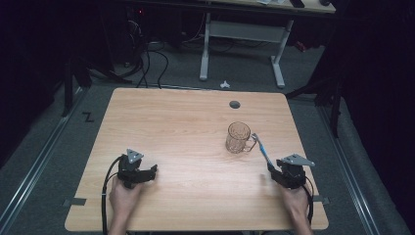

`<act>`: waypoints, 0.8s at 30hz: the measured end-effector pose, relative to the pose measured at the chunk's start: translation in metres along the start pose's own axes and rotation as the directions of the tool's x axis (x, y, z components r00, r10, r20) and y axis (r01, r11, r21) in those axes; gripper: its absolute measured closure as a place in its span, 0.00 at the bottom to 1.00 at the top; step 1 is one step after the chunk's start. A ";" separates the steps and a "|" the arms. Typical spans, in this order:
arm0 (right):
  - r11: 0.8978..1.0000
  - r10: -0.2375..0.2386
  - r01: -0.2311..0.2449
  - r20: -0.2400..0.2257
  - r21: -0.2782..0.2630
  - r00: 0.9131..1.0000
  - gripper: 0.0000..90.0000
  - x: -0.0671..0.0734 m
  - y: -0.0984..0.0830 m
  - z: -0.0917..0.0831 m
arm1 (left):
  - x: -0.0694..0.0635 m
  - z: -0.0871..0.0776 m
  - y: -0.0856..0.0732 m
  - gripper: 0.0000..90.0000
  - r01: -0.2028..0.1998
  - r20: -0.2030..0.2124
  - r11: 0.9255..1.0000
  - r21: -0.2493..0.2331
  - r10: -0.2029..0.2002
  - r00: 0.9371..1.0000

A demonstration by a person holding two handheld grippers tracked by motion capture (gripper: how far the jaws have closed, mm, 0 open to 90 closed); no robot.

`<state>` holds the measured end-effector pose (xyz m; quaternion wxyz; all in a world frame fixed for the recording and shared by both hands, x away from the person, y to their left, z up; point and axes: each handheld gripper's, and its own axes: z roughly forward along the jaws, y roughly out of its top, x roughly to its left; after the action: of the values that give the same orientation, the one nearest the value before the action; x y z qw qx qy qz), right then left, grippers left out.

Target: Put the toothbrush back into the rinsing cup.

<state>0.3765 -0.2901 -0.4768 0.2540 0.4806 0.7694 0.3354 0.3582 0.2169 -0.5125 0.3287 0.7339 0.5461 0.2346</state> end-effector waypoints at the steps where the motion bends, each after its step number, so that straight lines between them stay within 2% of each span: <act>1: 1.000 0.002 -0.002 0.001 -0.003 1.000 0.65 -0.001 0.002 0.001 | 0.000 0.000 0.000 0.20 0.000 0.000 1.000 0.000 0.000 1.000; 17: 0.999 0.008 -0.008 -0.010 0.038 1.000 0.65 -0.011 0.021 0.013 | 0.000 0.000 0.000 0.20 0.000 0.000 1.000 0.000 0.000 1.000; 20: 1.000 0.013 -0.013 -0.010 0.028 1.000 0.65 -0.012 0.023 0.014 | 0.000 0.000 0.000 0.20 0.000 0.000 1.000 0.000 0.000 1.000; 24: 0.999 0.018 -0.017 -0.017 0.051 1.000 0.66 -0.014 0.028 0.019 | 0.000 0.000 0.000 0.20 -0.001 0.000 1.000 0.000 0.001 1.000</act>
<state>0.4122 -0.2891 -0.4668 0.2320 0.4907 0.7756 0.3222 0.3582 0.2169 -0.5125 0.3284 0.7341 0.5460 0.2347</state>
